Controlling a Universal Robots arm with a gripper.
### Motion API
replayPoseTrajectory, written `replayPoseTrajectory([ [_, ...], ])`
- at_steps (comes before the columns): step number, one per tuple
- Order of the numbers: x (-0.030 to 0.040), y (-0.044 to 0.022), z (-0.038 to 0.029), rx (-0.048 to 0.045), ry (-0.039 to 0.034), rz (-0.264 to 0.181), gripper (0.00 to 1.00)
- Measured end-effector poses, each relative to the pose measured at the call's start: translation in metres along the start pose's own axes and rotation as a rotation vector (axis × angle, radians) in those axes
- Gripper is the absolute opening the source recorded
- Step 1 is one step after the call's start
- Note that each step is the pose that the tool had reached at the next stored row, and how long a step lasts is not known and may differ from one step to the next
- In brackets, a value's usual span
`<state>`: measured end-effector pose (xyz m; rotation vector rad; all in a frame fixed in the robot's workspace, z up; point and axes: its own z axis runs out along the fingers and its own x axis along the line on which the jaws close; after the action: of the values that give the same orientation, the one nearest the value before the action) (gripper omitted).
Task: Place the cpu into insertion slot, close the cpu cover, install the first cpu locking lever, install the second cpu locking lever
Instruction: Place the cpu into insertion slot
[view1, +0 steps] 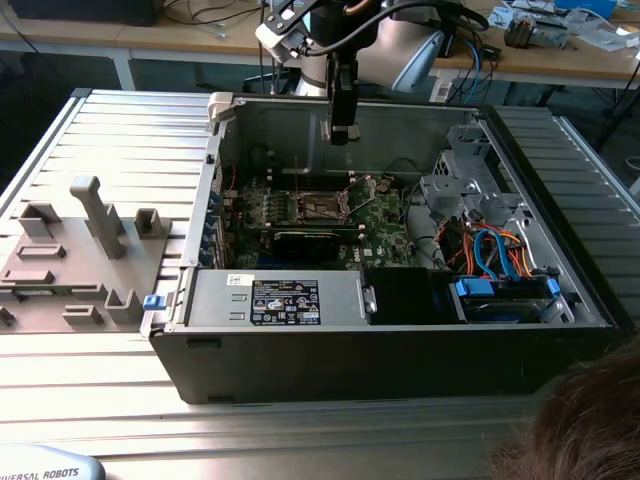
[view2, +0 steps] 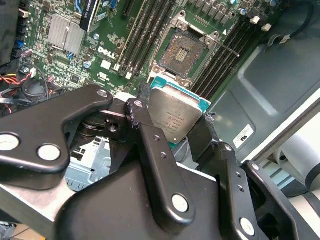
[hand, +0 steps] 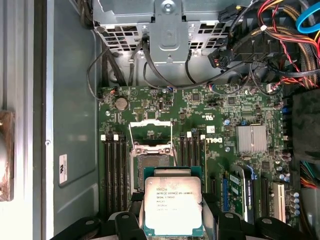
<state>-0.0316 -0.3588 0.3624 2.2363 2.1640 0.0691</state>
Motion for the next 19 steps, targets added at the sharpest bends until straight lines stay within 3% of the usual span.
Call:
replayPoseTrajectory([
  [19, 0.0, 0.0, 0.0001, -0.0002, -0.0014, 0.015, 0.54],
])
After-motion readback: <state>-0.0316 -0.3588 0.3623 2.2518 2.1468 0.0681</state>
